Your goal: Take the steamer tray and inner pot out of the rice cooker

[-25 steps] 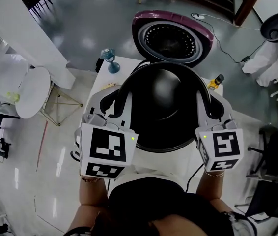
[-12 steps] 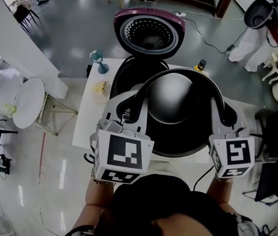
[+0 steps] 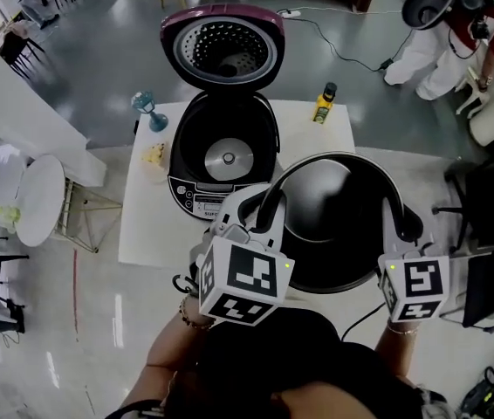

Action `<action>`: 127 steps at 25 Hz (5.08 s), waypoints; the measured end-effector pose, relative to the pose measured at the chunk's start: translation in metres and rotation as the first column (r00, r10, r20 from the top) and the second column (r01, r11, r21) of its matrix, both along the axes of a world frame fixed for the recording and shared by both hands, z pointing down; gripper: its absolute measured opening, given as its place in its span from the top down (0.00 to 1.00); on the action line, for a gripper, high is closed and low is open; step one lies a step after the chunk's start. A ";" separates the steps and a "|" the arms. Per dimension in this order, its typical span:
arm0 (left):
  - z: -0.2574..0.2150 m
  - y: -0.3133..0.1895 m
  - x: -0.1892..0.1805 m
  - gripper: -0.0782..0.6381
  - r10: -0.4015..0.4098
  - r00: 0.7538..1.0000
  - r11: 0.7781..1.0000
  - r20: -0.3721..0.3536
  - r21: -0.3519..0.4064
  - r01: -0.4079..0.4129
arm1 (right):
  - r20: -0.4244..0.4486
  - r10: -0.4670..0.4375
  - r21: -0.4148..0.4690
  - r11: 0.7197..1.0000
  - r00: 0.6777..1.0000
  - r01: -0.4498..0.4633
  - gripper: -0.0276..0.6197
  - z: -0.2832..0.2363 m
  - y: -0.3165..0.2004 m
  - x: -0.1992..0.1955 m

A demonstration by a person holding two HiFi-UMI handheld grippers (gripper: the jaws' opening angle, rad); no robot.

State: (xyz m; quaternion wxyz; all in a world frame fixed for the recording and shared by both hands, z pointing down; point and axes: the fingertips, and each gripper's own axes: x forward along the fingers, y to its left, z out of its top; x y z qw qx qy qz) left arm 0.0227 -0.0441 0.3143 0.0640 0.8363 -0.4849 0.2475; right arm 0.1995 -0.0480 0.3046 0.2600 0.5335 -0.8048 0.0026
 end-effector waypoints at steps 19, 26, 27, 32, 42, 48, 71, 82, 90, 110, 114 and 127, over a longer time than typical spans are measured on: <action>0.178 0.003 0.069 0.84 0.147 0.989 0.920 0.009 -0.368 -0.133 | 0.006 0.171 -0.418 0.896 0.985 -0.153 0.94 0.187 0.019 0.069; 0.216 -0.011 0.073 0.84 0.113 0.994 0.886 0.008 -0.454 -0.097 | 0.013 0.142 -0.522 0.845 0.990 -0.115 0.94 0.231 -0.004 0.072; 0.220 -0.014 0.073 0.84 0.102 0.995 0.884 0.005 -0.460 -0.088 | 0.009 0.137 -0.529 0.841 0.991 -0.111 0.94 0.234 -0.009 0.073; 0.234 -0.026 0.078 0.83 0.060 0.998 0.865 -0.024 -0.497 -0.064 | -0.026 0.106 -0.552 0.827 0.994 -0.103 0.94 0.242 -0.035 0.076; 0.241 -0.057 0.082 0.83 -0.007 0.998 0.855 -0.062 -0.519 -0.026 | 0.006 0.090 -0.592 0.803 0.996 -0.069 0.93 0.258 -0.073 0.081; 0.243 -0.069 0.087 0.82 -0.012 0.997 0.848 -0.082 -0.529 -0.034 | 0.027 0.093 -0.614 0.787 0.995 -0.057 0.93 0.264 -0.085 0.086; 0.158 -0.036 0.090 0.65 0.144 0.970 0.917 -0.194 -0.344 -0.204 | 0.067 0.222 -0.290 0.937 0.973 -0.194 0.77 0.199 -0.095 0.111; 0.035 -0.036 -0.002 0.85 0.041 0.867 0.999 -0.496 0.003 -0.045 | 0.371 0.077 0.092 0.989 0.926 -0.119 0.82 0.067 -0.054 0.064; 0.001 -0.015 -0.096 0.86 -0.121 0.924 0.971 -0.362 0.151 0.186 | 0.453 -0.075 0.248 0.968 0.889 -0.045 0.95 0.003 -0.042 0.010; -0.001 0.027 -0.162 0.86 -0.275 0.923 0.909 -0.270 0.239 0.341 | 0.502 -0.198 0.270 0.961 0.842 0.065 0.95 -0.018 -0.016 -0.042; -0.001 0.022 -0.159 0.86 -0.265 0.921 0.912 -0.286 0.235 0.336 | 0.462 -0.195 0.271 0.960 0.865 0.072 0.95 -0.013 -0.012 -0.044; -0.004 0.020 -0.146 0.86 -0.238 0.938 0.920 -0.254 0.251 0.301 | 0.442 -0.183 0.271 0.960 0.878 0.064 0.95 -0.005 -0.011 -0.042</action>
